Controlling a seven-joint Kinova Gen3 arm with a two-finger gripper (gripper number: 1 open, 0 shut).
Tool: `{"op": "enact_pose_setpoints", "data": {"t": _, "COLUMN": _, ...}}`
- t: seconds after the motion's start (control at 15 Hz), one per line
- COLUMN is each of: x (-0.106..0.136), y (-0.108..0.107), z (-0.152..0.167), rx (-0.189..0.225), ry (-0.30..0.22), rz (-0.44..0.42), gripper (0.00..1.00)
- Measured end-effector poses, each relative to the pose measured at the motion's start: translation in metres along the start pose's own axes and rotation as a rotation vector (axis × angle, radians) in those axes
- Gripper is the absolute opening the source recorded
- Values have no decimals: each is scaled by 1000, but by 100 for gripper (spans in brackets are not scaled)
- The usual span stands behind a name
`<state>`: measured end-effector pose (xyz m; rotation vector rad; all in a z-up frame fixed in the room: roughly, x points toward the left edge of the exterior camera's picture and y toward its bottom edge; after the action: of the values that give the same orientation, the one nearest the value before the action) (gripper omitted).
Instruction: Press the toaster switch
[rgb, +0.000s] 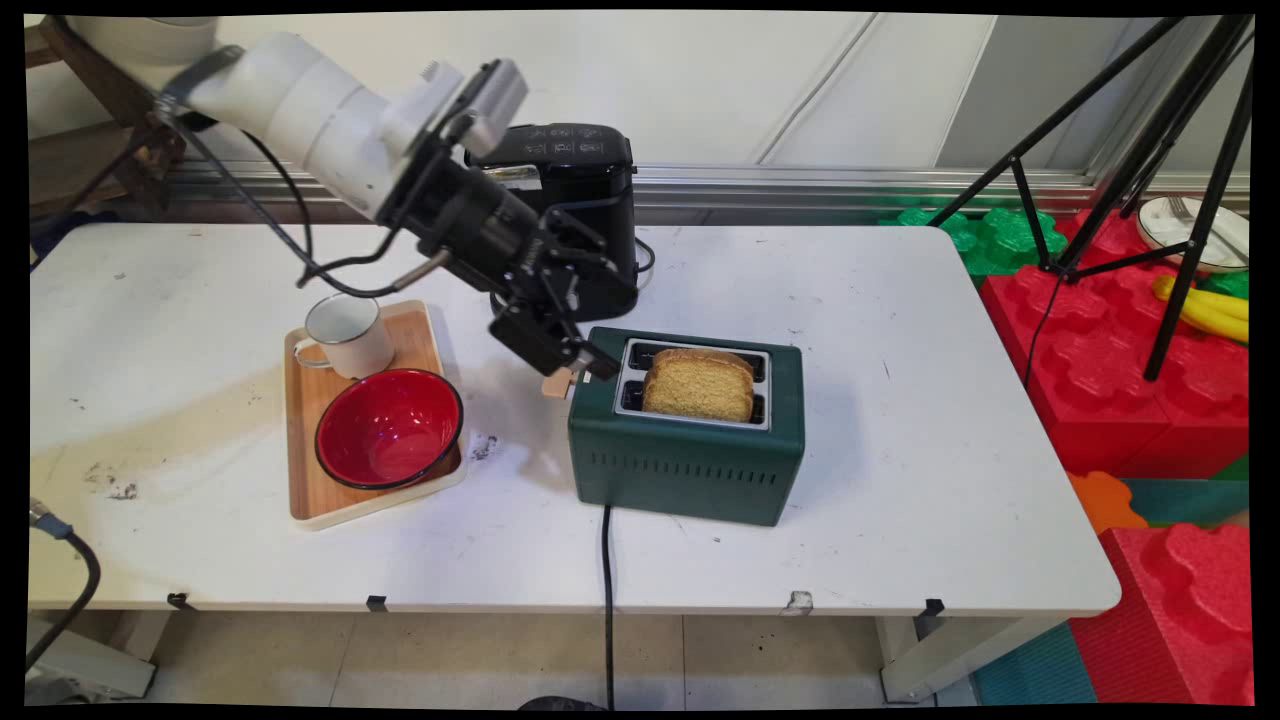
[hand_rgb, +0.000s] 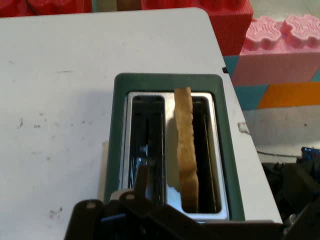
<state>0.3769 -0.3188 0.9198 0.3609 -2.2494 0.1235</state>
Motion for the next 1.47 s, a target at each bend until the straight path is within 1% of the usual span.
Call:
{"op": "enact_pose_setpoints", "data": {"t": 0.27, "x": -17, "y": -1, "z": -22, "rx": 9, "ry": -40, "rz": 6, "gripper": 100}}
{"op": "enact_pose_setpoints", "data": {"t": 0.53, "x": -34, "y": -4, "z": -36, "rx": 19, "ry": -78, "rz": 21, "gripper": 100}}
{"op": "enact_pose_setpoints", "data": {"t": 0.8, "x": -48, "y": -8, "z": -39, "rx": 31, "ry": -110, "rz": 30, "gripper": 100}}
{"op": "enact_pose_setpoints", "data": {"t": 1.27, "x": -54, "y": -12, "z": -34, "rx": 46, "ry": -124, "rz": 36, "gripper": 100}}
{"op": "enact_pose_setpoints", "data": {"t": 1.33, "x": -55, "y": -12, "z": -34, "rx": 47, "ry": -126, "rz": 38, "gripper": 0}}
{"op": "enact_pose_setpoints", "data": {"t": 1.47, "x": -58, "y": -13, "z": -35, "rx": 50, "ry": -132, "rz": 39, "gripper": 0}}
